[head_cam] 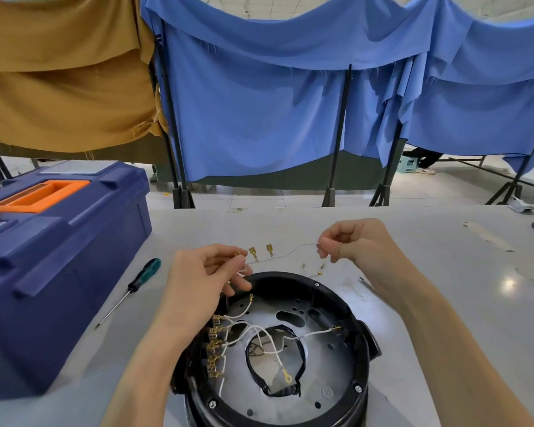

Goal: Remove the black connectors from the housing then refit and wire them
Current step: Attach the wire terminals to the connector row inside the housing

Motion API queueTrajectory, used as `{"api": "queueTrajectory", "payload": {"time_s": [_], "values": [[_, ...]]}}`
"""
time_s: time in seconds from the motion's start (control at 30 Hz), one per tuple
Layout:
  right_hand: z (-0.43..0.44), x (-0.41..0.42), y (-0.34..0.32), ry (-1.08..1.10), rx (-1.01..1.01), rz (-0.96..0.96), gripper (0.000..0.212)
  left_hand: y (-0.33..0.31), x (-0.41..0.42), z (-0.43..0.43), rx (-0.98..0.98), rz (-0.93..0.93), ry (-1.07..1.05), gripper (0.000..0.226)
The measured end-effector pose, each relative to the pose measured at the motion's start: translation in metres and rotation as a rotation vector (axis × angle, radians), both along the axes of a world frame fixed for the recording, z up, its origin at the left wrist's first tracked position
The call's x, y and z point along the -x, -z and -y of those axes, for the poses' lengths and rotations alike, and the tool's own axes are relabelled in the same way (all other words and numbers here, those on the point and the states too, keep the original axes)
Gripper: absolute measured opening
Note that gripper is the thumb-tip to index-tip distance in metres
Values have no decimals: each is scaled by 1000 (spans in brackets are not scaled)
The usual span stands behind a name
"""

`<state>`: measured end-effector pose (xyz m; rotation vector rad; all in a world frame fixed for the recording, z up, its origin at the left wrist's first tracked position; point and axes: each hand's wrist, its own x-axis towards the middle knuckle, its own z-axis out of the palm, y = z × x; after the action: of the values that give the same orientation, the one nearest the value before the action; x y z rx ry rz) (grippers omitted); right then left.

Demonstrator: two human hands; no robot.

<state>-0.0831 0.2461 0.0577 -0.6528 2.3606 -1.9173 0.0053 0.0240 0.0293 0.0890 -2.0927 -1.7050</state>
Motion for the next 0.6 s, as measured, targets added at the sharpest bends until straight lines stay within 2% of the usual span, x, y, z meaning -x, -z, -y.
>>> {"api": "queueTrajectory", "payload": {"time_s": [0.1, 0.23, 0.33, 0.4, 0.5, 0.6], "values": [[0, 1, 0, 10, 46, -11, 6, -6, -3, -2, -48, -2, 60, 9], [1, -2, -3, 14, 86, -31, 10, -14, -8, -6, -137, 10, 121, 8], [7, -5, -4, 178, 64, -54, 23, -21, -12, -9, -210, 16, 138, 11], [13, -10, -5, 242, 56, -2, 26, -26, -15, -12, -250, 18, 128, 13], [23, -20, -6, 27, 76, 147, 36, -30, -17, -18, -277, 52, 132, 16], [31, -30, -6, -135, 97, 164, 24, -31, -19, -24, -274, 113, 181, 20]]}}
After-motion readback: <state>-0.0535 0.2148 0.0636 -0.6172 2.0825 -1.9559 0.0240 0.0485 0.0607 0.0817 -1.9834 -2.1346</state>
